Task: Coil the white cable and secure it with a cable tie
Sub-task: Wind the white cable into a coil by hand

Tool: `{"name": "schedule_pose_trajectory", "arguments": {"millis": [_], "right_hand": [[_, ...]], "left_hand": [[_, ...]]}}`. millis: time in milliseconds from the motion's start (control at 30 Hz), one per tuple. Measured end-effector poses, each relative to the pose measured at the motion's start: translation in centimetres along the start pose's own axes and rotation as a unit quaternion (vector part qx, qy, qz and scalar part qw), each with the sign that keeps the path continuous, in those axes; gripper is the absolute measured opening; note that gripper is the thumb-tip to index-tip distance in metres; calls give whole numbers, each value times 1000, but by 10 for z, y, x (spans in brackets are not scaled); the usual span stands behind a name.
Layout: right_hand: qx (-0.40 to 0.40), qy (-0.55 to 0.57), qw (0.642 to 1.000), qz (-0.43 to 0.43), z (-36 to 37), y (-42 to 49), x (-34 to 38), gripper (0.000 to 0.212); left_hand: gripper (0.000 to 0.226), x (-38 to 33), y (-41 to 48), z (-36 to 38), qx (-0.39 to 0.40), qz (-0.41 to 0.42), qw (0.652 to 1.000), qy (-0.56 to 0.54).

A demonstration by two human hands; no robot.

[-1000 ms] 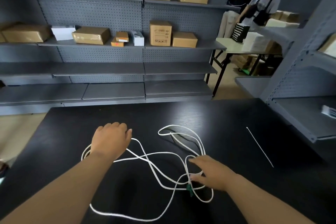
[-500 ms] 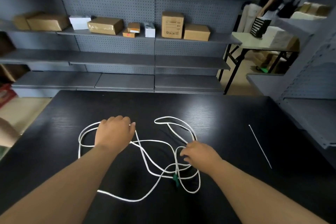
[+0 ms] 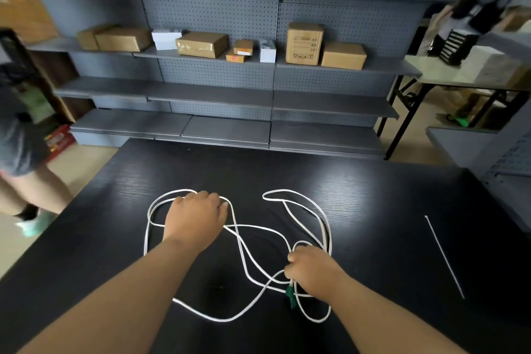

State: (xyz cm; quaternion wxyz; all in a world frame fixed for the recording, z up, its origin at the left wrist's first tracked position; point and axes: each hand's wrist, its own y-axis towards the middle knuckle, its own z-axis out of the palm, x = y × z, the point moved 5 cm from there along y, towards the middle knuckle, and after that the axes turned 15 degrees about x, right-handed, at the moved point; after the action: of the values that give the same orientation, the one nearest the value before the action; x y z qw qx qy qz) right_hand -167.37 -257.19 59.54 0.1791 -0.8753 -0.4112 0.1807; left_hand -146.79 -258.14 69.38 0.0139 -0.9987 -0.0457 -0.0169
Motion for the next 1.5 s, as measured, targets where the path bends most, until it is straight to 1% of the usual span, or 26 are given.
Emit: {"name": "schedule_pose_trajectory", "arguments": {"millis": [67,133,200,267,367,433,500,600,667,700,767,800,833,900,933,1000,1033,1100,1133,1167,1267,1300,1333,1400,1433,1500], "right_hand": [[17,65,997,-32,-7,-1,-5,9],[-32,163,986,-6,-20,0,-22,16],[-89,271,958,23,-44,-4,-42,21],[-136,348,926,47,-76,-10,-60,20],[-204,434,877,30,-126,-24,-78,12],[-247,471,847,2,-161,-36,-81,17],[-301,486,820,-20,-195,-49,-83,19],[-366,504,780,-61,-245,-69,-80,11],[-388,516,759,-86,-271,-79,-75,9],[-395,522,750,-98,-281,-83,-72,10],[-413,524,736,-114,-299,-89,-66,15],[-424,521,731,-116,-305,-91,-64,18],[-434,518,727,-118,-311,-93,-62,19],[-452,516,717,-121,-320,-95,-60,22],[-460,517,712,-122,-324,-96,-59,23],[-470,522,700,-129,-331,-97,-57,23],[-472,521,699,-132,-334,-97,-56,23],[-455,515,714,-134,-335,-95,-56,23],[-436,519,722,-137,-335,-92,-58,27],[-411,523,735,-133,-333,-89,-59,34],[-341,500,792,-87,-327,-77,-65,62],[-321,496,803,-76,-326,-74,-66,65],[-304,503,806,-74,-324,-69,-66,64],[-288,544,785,-68,-323,-64,-64,57],[-292,563,771,-60,-323,-61,-64,51],[-319,576,752,-28,-326,-58,-64,25]], "left_hand": [[34,1,1,-4,-1,-2,1000,0],[34,1,4,-7,4,0,1000,-21],[33,0,9,-12,10,9,998,-63],[30,-3,15,-20,8,30,992,-125],[26,-12,22,-42,4,78,971,-227],[29,-21,26,-58,15,113,951,-289],[36,-31,31,-69,47,144,926,-345],[50,-44,36,-82,115,181,878,-428],[54,-48,39,-95,126,198,849,-474],[53,-49,40,-103,109,199,848,-479],[37,-40,44,-121,12,170,848,-501],[29,-32,46,-130,-46,140,837,-527],[27,-23,47,-138,-91,110,816,-559],[36,-10,54,-148,-128,82,779,-608],[39,-5,59,-151,-125,75,784,-604],[33,1,64,-159,-84,73,811,-575],[33,3,66,-163,-56,89,803,-587],[39,8,67,-172,-6,127,734,-667],[39,14,67,-178,3,132,714,-688],[39,22,69,-185,-4,126,719,-683],[38,45,76,-208,-48,96,801,-589],[36,49,76,-217,-57,99,817,-565],[35,52,76,-225,-58,108,829,-545],[36,53,77,-236,-46,126,841,-524],[37,53,77,-242,-42,130,847,-514],[34,50,77,-250,-42,147,872,-466]]}}
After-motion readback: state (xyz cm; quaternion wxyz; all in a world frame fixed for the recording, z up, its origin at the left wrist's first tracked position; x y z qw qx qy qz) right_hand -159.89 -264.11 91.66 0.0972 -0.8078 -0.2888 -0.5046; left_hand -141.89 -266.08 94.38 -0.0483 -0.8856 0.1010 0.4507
